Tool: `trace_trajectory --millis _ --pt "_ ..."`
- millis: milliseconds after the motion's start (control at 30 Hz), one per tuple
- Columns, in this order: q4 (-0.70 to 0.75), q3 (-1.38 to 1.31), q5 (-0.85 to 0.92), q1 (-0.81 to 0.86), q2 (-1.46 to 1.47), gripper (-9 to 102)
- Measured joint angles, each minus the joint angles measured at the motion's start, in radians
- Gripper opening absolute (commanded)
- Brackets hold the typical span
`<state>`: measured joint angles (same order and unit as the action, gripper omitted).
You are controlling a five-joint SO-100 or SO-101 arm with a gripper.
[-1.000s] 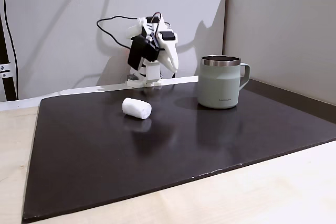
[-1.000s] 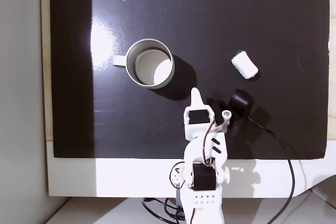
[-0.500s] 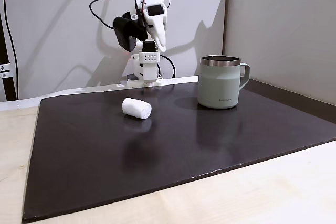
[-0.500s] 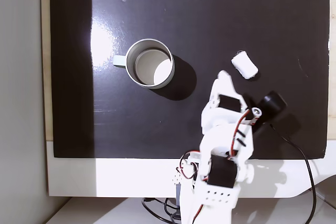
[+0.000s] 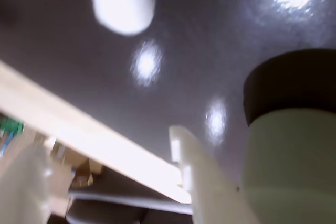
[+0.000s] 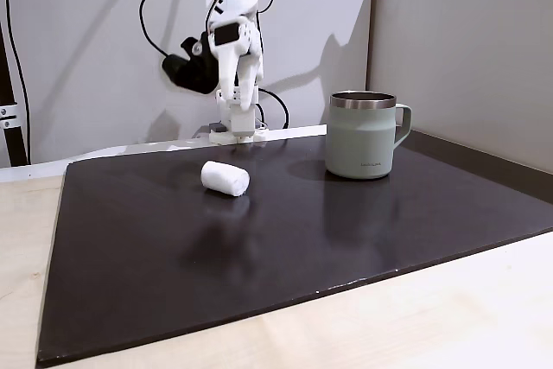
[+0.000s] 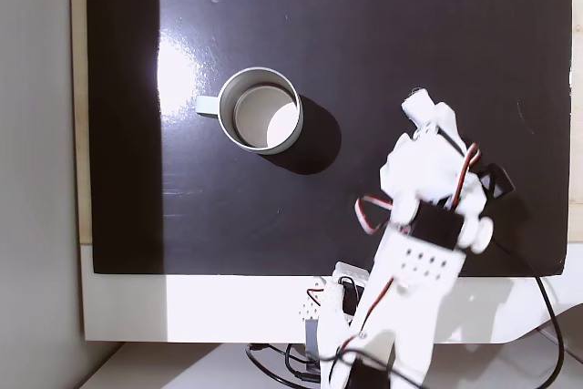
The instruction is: Grasp a gauze and put it in the cup.
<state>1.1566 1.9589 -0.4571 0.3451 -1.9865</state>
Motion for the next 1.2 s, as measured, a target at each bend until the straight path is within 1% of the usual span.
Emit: trace_trajectory --millis 100,200,433,967,1200 --pt "0.041 -0.075 -0.025 -0.002 0.112 32" --pt "0.054 -0.124 -0.029 0.000 0.192 35" --pt "0.084 -0.241 -0.028 0.011 0.367 37" --pt "-0.034 -0.304 -0.002 0.100 0.696 36" --pt "-0.038 -0.360 -0.009 0.097 0.761 35"
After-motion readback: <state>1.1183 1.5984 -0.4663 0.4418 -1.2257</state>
